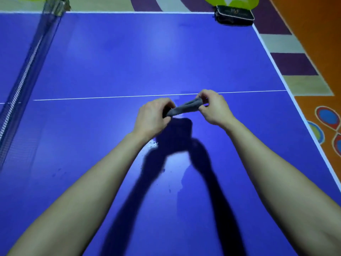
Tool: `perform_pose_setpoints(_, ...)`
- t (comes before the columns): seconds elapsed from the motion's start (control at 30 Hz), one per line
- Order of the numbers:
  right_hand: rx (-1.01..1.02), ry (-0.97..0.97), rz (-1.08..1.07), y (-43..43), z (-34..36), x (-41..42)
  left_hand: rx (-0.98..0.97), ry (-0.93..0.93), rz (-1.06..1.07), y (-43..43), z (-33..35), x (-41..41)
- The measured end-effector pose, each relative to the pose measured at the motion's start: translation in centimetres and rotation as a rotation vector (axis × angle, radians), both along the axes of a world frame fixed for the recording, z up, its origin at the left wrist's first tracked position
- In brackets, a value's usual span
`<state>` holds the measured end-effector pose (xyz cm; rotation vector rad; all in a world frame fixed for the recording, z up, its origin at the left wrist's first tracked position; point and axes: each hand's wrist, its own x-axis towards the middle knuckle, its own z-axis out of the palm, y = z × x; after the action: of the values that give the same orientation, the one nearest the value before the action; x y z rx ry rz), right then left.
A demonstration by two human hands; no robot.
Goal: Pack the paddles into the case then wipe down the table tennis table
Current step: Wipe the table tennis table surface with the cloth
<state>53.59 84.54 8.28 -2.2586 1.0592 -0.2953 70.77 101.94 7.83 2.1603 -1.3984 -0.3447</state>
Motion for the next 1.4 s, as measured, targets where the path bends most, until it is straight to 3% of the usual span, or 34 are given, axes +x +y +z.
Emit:
perform_pose_setpoints(0.1,-0.037,0.034,0.048,-1.5,-1.2,1.4,0.063,-0.003,-0.071,-1.2,-1.2,1.7)
perform_pose_setpoints(0.23,-0.06,0.413,0.219,-2.7,-6.6,3.1,0.193,0.014,-0.089,-0.2,-6.7,4.7)
perform_pose_setpoints(0.4,-0.232,0.329,0.285,-3.6,-14.8,8.4,0.302,-0.145,0.085,3.3,-14.8,9.3)
perform_pose_setpoints(0.57,-0.29,0.493,0.319,-2.2,-20.3,10.9,0.335,-0.315,0.115,6.8,-19.7,11.2)
perform_pose_setpoints(0.8,-0.405,0.411,0.36,0.1,-21.5,9.2,0.213,-0.321,0.16,7.7,-22.2,10.3)
perform_pose_setpoints(1.03,-0.407,0.4,0.16,-6.8,-21.1,20.9,0.192,-0.35,0.183,7.5,-22.1,10.5)
perform_pose_setpoints(1.17,-0.343,0.374,0.182,-0.3,-20.4,16.8,0.201,-0.361,0.194,7.5,-21.7,10.4)
perform_pose_setpoints(1.3,-0.366,0.407,0.431,10.4,-19.7,7.5,0.21,-0.374,0.189,7.5,-21.4,10.4)
perform_pose_setpoints(1.4,-0.414,0.346,0.458,8.7,-20.6,6.1,0.214,-0.383,0.185,7.4,-21.3,10.2)
